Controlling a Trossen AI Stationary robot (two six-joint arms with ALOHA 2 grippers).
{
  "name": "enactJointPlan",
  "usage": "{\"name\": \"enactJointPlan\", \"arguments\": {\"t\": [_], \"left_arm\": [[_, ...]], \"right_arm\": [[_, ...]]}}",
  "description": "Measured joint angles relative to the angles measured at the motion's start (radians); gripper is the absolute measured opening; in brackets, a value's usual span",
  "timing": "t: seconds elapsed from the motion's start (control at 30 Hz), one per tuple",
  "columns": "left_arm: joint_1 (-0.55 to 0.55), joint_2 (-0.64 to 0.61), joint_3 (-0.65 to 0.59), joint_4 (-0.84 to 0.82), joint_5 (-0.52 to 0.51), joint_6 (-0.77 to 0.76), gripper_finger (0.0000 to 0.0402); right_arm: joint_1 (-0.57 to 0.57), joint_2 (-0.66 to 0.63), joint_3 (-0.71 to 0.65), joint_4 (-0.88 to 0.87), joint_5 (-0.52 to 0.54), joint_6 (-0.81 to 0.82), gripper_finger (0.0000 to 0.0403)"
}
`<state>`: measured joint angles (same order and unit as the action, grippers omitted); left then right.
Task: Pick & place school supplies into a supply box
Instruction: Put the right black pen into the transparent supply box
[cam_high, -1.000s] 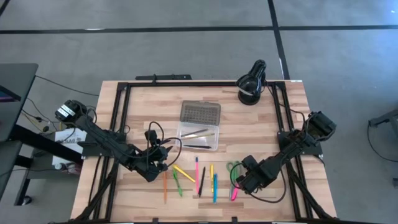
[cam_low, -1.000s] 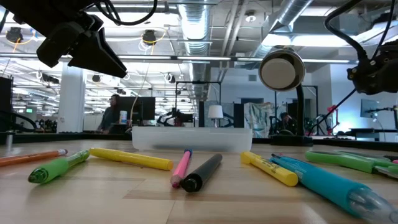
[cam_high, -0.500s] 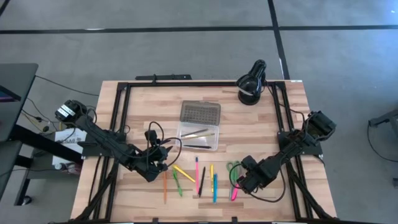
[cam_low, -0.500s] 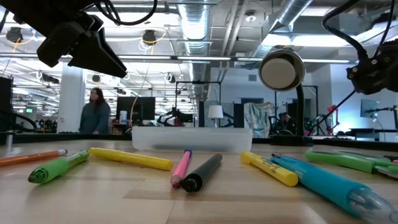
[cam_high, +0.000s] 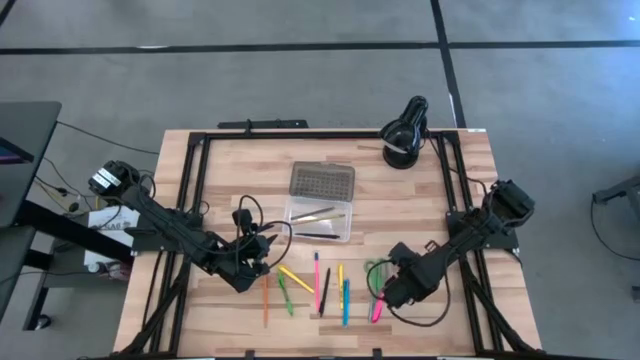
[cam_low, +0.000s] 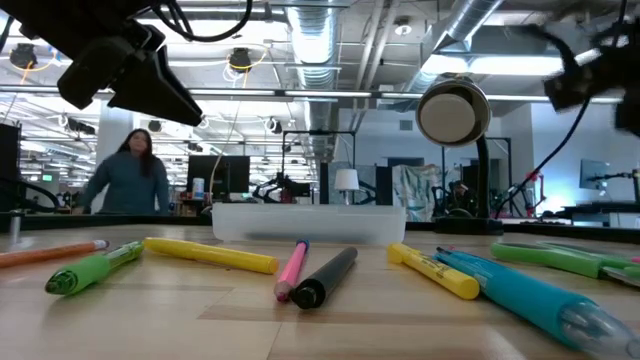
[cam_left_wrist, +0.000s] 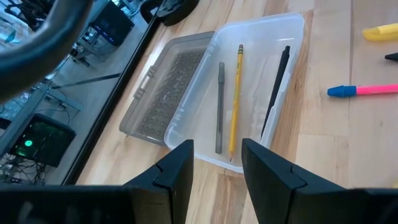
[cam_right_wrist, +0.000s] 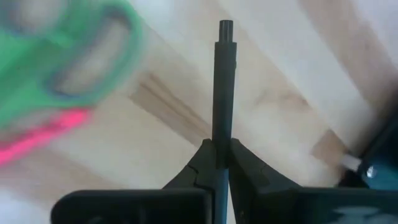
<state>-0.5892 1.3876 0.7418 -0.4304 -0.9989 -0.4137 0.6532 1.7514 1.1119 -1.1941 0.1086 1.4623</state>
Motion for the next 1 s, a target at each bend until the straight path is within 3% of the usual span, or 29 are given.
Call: {"name": "enactJointPlan", "arguments": {"t": [0.23,0.43,0.67,1.0], "left_arm": [[0.0,0.0,0.0,-0.005,0.0,-0.001,0.013],[0.0,0.0,0.0,-0.006,0.009,-0.009,0.013],[0.0,0.0,0.0,-0.055,0.052,-0.043,0.013],[-0.002,0.0,0.0,-0.208,0.051,-0.199,0.013]], "right_arm": [[-0.094,-0.004,0.145,-0.107,0.228,-0.217,0.0006],[-0.256,-0.005,0.226,0.059,0.386,-0.587,0.0009],[-0.454,0.002,0.234,0.44,0.303,-1.02,0.0008],[-0.607,0.085,0.237,0.653,0.154,-1.226,0.0009]]}}
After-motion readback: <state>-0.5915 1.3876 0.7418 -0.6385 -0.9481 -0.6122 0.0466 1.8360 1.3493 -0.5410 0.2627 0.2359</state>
